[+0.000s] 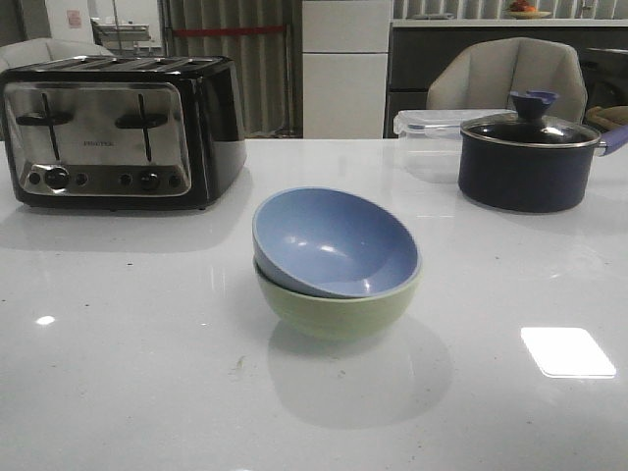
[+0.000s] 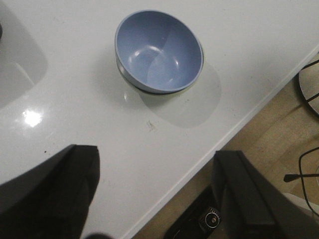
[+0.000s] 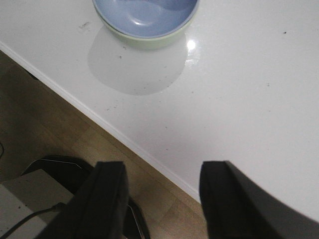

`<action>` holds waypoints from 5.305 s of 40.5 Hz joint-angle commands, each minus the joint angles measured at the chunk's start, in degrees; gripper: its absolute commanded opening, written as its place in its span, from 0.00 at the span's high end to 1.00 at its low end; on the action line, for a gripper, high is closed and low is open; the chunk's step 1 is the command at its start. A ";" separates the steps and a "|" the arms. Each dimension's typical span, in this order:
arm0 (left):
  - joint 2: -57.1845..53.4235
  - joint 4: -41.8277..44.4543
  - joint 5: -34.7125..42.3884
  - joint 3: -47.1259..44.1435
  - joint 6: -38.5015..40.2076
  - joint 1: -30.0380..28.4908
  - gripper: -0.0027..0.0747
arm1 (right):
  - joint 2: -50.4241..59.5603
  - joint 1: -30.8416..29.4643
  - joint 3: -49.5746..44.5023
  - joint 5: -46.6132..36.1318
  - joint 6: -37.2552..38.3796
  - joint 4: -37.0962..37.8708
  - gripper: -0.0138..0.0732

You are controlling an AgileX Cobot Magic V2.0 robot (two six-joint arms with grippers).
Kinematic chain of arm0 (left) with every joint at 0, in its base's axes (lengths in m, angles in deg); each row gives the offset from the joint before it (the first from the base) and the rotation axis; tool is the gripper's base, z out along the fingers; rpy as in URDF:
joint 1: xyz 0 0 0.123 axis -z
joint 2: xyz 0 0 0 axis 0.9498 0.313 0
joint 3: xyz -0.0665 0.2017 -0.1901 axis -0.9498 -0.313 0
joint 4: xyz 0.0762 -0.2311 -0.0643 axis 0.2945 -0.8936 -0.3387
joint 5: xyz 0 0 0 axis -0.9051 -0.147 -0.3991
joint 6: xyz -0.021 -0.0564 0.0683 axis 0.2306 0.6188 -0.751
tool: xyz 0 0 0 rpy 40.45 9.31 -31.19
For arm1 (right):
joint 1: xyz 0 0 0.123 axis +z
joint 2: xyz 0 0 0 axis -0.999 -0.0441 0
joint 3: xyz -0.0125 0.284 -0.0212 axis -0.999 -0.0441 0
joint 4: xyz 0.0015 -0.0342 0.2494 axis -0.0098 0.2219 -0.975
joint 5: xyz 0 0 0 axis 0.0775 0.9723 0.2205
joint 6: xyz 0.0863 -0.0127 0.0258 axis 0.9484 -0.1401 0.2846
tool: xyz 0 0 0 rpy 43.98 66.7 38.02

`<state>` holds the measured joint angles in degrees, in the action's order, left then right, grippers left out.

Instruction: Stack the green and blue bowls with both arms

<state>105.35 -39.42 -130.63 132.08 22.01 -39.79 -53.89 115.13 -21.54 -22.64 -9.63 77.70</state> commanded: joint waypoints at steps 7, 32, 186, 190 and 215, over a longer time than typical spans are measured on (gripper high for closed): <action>-13.68 -0.93 3.93 -8.75 0.06 0.26 0.28 | 0.39 -0.24 1.63 -3.52 0.12 0.27 0.32; -16.77 9.94 4.05 -14.16 10.25 0.26 0.28 | 0.39 -0.24 1.63 -3.29 0.12 0.27 0.35; -57.03 6.96 59.46 -58.28 10.38 -31.73 0.84 | 37.03 -23.68 -30.36 -41.81 -1.63 1.04 0.80; -57.03 6.96 59.46 -58.28 10.38 -31.73 0.84 | 41.22 -25.10 -35.26 -45.70 -1.63 1.04 0.80; -57.03 6.96 59.46 -58.28 10.38 -31.73 0.84 | 43.59 -25.40 -39.94 -52.19 -1.57 0.96 0.80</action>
<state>49.28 -32.00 -76.20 74.12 32.05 -71.44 -11.54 89.90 -61.81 -69.34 -10.54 78.31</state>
